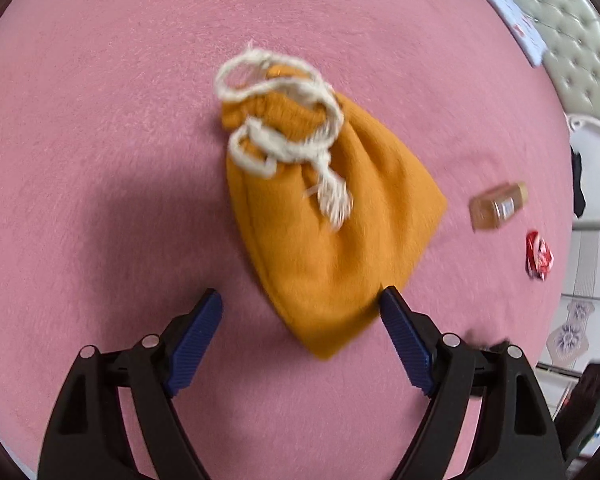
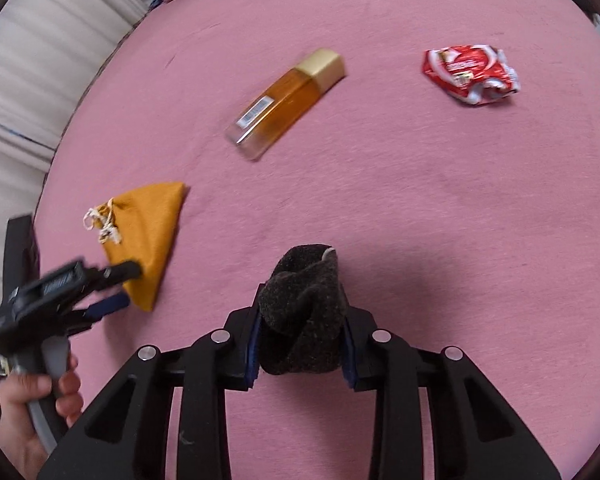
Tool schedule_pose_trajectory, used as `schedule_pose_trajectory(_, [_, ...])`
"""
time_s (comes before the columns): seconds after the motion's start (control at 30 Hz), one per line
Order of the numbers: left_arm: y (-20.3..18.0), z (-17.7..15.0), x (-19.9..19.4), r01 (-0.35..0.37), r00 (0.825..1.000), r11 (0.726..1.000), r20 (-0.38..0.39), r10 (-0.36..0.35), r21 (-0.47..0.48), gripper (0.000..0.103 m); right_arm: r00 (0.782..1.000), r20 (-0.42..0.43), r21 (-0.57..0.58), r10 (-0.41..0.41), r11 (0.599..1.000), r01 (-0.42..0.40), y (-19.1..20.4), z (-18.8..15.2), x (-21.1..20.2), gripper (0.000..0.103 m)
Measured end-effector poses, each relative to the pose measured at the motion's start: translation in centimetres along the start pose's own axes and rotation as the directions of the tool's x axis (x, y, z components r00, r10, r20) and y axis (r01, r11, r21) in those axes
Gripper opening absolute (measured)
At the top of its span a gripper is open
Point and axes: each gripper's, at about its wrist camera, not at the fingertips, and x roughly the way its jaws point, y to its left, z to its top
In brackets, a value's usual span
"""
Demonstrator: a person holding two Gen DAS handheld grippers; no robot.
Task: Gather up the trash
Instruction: 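Grasp the orange drawstring pouch with the left tool while the right tool grasps the black sock, then carry the orange pouch and black sock with both tools over the gold bin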
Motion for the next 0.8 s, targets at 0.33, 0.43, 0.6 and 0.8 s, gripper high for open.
schedule_pose_trajectory(0.33, [-4.0,1.0,0.9,-0.199,0.980,0.978,0.009,0.199,0.062,0.052,0.999,-0.024,-0.018,0.030,0.999,-0.030,2.2,-1.5,-0.5,0.031])
schedule_pose_trajectory(0.43, [-4.5,0.9,0.8,-0.190,0.982,0.981,0.029,0.188,0.044,0.035,0.999,-0.026,-0.016,0.026,1.000,-0.026,2.2,-1.8,-1.0,0.031])
schedule_pose_trajectory(0.6, [-3.5,-0.3,-0.4,-0.110,0.993,0.993,0.037,0.109,0.032,0.020,0.999,-0.033,-0.016,0.023,1.000,-0.024,1.3,-3.1,-2.3,0.031])
schedule_pose_trajectory(0.8, [-2.4,-3.8,-2.0,-0.073,0.997,0.995,0.010,0.073,0.066,0.019,0.999,-0.034,-0.017,0.021,1.000,-0.021,1.3,-5.5,-4.6,0.031])
